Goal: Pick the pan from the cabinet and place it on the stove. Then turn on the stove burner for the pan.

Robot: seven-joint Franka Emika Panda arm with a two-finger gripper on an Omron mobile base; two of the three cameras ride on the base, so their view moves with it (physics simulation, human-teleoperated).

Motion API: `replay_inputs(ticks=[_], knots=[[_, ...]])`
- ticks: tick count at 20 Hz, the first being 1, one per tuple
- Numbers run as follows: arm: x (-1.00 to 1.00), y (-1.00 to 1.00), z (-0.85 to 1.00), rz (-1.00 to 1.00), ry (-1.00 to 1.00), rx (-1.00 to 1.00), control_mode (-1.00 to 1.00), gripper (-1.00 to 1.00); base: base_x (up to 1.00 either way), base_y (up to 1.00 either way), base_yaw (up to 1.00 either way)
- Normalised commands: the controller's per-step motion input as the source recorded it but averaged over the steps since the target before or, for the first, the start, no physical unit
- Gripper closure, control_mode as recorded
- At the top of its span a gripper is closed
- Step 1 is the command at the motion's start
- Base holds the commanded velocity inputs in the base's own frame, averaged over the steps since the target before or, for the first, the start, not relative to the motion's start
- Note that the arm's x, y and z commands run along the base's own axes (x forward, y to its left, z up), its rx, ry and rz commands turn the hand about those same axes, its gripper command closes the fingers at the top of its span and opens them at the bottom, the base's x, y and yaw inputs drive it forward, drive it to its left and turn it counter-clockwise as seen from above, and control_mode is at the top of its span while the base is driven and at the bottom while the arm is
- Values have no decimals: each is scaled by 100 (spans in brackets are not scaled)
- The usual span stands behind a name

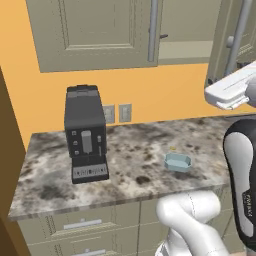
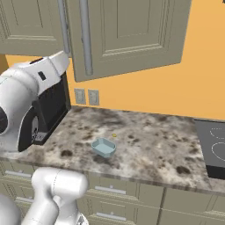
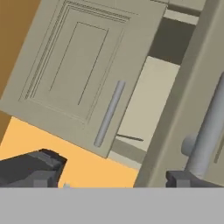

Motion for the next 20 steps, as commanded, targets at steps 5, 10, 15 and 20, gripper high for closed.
replay_inputs(ticks=[5, 10, 15, 20], knots=[[17, 67, 1, -34, 16, -28, -100, -100, 0, 0, 0], [50, 39, -12, -38, 21, -31, -100, -100, 0, 0, 0], [79, 3, -12, -30, 25, -27, -100, -100, 0, 0, 0], [79, -16, -2, -17, 19, -19, -100, -100, 0, 0, 0]])
